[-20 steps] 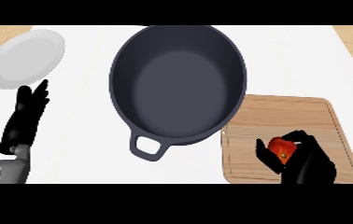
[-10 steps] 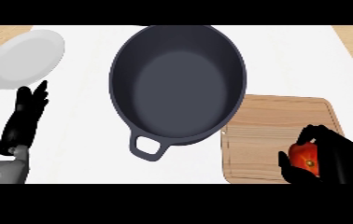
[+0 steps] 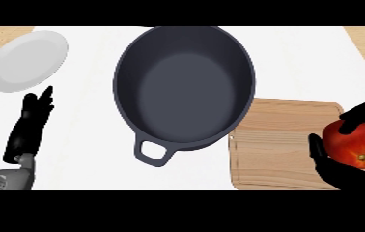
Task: Pick the tomato from the cutting board and place it in the pot
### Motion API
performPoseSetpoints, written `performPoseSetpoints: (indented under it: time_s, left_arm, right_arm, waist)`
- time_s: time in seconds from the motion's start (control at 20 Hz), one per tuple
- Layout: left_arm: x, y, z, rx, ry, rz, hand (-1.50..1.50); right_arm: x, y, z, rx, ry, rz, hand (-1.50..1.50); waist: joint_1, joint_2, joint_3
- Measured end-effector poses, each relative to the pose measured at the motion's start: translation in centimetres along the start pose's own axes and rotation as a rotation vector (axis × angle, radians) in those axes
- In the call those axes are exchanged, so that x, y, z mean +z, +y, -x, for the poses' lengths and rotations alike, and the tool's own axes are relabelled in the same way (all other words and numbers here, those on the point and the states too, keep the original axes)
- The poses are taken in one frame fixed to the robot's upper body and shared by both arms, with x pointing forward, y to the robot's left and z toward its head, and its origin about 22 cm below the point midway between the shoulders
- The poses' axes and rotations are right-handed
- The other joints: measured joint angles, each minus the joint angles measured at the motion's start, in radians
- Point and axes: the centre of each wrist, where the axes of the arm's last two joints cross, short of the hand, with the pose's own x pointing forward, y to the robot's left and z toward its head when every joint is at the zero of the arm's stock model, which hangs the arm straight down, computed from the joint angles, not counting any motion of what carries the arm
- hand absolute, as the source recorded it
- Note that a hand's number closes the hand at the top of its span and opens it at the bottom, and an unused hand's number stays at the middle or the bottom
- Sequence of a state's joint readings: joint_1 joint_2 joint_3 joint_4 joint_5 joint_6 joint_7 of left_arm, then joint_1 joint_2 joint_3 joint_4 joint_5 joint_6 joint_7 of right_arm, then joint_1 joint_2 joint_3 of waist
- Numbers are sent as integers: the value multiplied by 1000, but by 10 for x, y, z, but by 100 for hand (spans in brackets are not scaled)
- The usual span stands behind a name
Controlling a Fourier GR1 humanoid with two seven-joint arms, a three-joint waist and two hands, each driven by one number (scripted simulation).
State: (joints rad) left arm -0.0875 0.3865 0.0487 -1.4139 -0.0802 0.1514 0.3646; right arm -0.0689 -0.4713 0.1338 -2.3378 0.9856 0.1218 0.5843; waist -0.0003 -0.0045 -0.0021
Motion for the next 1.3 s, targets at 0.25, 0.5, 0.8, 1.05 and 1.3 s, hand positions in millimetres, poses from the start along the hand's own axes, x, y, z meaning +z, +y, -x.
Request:
performPoseSetpoints:
  time_s: [0.25, 0.5, 0.8, 1.05, 1.3]
  left_arm:
    - [-1, 2, -5, -6, -6, 8, 0]
    - [-5, 0, -5, -11, -3, 12, 0]
    - [-8, -1, -4, -5, -8, 8, 0]
    - [-4, -4, -11, -4, -19, 11, 0]
    - [-5, -8, -9, 2, -17, 12, 0]
  right_arm:
    - [-22, -20, -31, -14, -51, 38, 150]
    - [-42, -39, -73, -80, -87, -6, 150]
    - [-74, -43, -126, -187, -138, -97, 150]
    - [-104, -25, -163, -196, -122, -197, 150]
    - [-122, 5, -182, -182, -101, -317, 150]
  waist:
    - [7, -1, -1]
    - [12, 0, -2]
    - [14, 1, -1]
    - [16, 3, 0]
    - [14, 5, 1]
